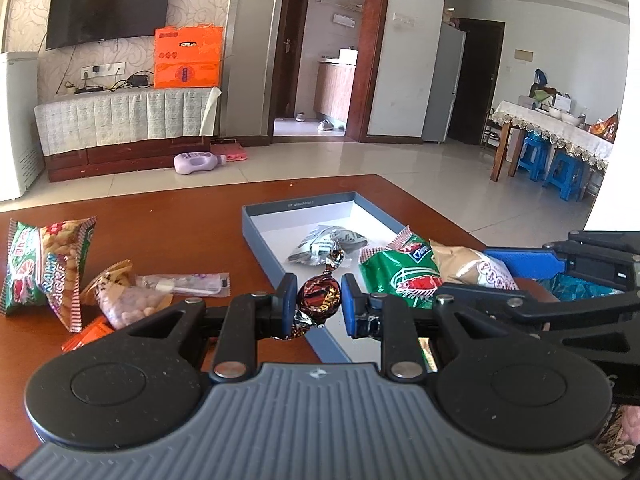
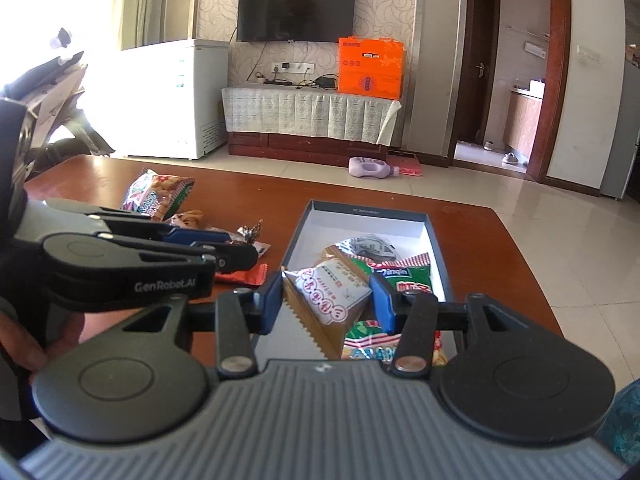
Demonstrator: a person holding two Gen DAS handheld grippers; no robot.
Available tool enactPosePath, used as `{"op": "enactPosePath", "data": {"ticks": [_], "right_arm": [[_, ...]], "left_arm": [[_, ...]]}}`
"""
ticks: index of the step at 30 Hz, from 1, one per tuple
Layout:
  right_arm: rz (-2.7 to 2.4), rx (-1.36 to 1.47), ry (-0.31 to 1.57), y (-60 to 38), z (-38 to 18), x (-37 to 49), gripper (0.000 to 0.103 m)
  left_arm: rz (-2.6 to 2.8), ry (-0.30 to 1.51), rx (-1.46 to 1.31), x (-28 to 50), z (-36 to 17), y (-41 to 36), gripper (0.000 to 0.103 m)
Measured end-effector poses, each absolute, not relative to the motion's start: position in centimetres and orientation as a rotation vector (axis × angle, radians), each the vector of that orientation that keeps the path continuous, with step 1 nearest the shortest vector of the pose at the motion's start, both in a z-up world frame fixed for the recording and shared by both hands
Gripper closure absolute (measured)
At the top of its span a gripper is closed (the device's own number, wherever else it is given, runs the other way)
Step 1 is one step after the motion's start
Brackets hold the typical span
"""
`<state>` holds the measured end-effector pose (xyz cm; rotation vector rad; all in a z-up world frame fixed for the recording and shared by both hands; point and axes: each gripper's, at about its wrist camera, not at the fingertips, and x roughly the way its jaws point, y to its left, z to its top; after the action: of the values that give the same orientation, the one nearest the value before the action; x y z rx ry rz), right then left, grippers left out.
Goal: Organize snacks
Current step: 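Lower the chocolate into the box and open the left tool while the right tool lowers the pastry packet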
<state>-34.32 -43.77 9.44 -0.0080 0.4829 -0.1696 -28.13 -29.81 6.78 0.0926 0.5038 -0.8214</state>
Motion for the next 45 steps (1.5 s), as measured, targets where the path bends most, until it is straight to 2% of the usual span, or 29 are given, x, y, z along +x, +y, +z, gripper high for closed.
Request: {"op": "enactPosePath", "data": {"ticks": [24,45], "right_arm": [[-0.197,0.0,0.488,-44.8,9.0,-34.9,0.053],[-0.204,0.032,0.544,-46.0,7.7,-33.5,0.053]], "left_arm": [[-0.87,0.501,0.112,-27.4,6.2,-34.2,0.075],[-0.9,0.523,0.14,-23.0,4.6,-39.9,0.075]]}}
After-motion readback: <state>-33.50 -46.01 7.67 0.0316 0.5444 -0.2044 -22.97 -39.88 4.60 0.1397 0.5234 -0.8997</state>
